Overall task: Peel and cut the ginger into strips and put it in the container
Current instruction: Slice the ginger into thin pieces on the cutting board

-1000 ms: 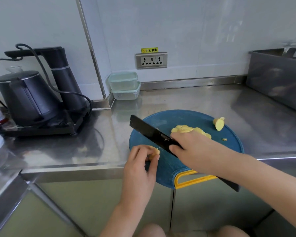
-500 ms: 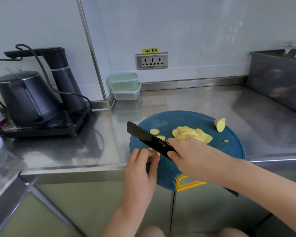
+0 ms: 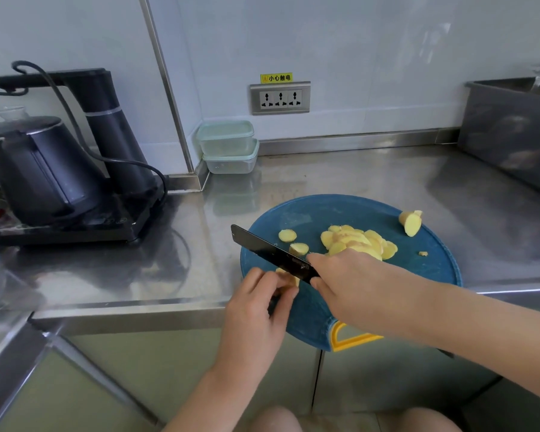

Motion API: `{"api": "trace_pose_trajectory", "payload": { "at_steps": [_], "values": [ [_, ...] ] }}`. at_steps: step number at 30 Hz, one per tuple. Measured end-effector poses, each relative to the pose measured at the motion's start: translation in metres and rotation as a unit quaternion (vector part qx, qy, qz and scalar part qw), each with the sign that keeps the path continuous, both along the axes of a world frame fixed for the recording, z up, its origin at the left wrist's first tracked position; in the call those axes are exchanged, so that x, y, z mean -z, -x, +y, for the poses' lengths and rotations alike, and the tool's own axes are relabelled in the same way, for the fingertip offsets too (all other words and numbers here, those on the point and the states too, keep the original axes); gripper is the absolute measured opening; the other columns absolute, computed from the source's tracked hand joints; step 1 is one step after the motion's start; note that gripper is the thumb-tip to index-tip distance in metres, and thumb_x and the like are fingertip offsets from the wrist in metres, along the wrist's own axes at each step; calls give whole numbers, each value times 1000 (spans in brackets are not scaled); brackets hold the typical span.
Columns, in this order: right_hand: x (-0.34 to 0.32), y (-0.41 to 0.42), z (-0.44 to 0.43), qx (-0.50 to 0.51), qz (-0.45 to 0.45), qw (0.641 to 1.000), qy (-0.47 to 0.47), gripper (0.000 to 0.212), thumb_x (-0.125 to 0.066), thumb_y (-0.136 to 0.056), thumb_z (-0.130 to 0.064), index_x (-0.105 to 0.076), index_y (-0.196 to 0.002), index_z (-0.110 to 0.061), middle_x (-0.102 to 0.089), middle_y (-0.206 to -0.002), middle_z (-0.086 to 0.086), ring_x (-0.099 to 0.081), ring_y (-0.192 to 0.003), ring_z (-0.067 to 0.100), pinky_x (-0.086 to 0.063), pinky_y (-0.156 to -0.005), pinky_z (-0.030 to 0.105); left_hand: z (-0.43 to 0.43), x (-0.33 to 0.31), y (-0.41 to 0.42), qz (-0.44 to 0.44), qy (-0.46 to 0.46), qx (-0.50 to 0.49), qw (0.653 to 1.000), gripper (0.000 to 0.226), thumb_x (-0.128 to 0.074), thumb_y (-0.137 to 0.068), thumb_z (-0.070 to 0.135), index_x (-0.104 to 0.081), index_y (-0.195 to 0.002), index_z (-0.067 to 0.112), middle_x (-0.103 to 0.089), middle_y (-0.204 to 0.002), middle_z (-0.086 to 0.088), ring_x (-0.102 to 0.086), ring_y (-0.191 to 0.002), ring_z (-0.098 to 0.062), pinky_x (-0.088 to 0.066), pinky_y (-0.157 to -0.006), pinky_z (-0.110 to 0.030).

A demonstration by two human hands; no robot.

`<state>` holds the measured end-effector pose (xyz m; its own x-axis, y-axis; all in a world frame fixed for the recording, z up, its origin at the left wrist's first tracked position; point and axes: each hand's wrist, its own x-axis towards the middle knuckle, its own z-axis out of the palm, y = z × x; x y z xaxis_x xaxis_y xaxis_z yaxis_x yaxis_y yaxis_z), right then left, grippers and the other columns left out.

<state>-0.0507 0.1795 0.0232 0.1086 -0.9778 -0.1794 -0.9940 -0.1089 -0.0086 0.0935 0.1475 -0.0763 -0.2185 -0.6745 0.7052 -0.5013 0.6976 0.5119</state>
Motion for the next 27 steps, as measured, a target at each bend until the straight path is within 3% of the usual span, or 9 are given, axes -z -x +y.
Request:
{"api": "trace_pose_trajectory", "payload": {
  "at_steps": [4, 8, 11, 15, 20, 23, 27],
  "values": [
    [1, -7, -8, -10, 26, 1000, 9, 4, -41, -99, -21, -38, -98, -20, -37, -68, -4, -36, -55, 9, -30, -45, 23, -1, 0, -1, 23, -5, 8, 1000, 7, -59, -85, 25, -60, -82, 18, -54, -79, 11, -48, -69, 1, -38, -66, -3],
    [3, -21, -22, -33, 28, 999, 10, 5, -40, -97, -19, -36, -94, -18, -32, -68, -3, -31, -55, 10, -25, -46, 24, -1, 1, 0, 30, -5, 1, 1000, 6, -62, -83, 21, -61, -80, 16, -49, -78, 16, -44, -69, 8, -33, -68, 2],
    [6, -21, -26, -38, 9, 999, 7, 10, -38, -99, -21, -34, -91, -16, -33, -69, -3, -38, -58, 14, -27, -47, 24, -1, 1, 1, 40, -20, -7, 999, 10, -64, -83, 22, -61, -78, 14, -51, -77, 14, -45, -68, 7, -35, -66, -1],
    [4, -9, -18, 14, -59, 998, -29, 16, -33, -103, -28, -41, -96, -15, -49, -79, 1, -54, -76, 19, -43, -65, 31, -1, 2, 1, 57, -33, 0, 998, 14, -62, -84, 26, -62, -78, 14, -56, -79, 11, -49, -67, 2, -40, -63, -5],
    [-1, 18, 3, 75, -148, 981, -97, 25, -36, -102, -32, -50, -98, -12, -55, -85, 5, -58, -74, 23, -50, -64, 33, 0, -2, 1, 47, -21, -6, 999, 12, -75, -79, 10, -63, -78, 12, -53, -79, 16, -48, -68, 10, -37, -63, 0],
    [3, 24, 11, 60, -138, 985, -85, 24, -36, -102, -34, -50, -95, -15, -53, -80, 1, -49, -67, 13, -42, -59, 25, 3, -3, 1, 38, -23, 0, 999, 16, -77, -75, 4, -64, -79, 12, -49, -79, 20, -49, -71, 12, -37, -63, 1],
    [13, 19, 6, 34, -94, 994, -42, 25, -33, -103, -31, -50, -108, -13, -48, -77, -2, -49, -71, 15, -42, -63, 26, 3, -3, 1, 31, -19, -9, 999, 18, -78, -74, 4, -64, -79, 14, -51, -79, 18, -48, -72, 11, -37, -63, 0]
  ]
}}
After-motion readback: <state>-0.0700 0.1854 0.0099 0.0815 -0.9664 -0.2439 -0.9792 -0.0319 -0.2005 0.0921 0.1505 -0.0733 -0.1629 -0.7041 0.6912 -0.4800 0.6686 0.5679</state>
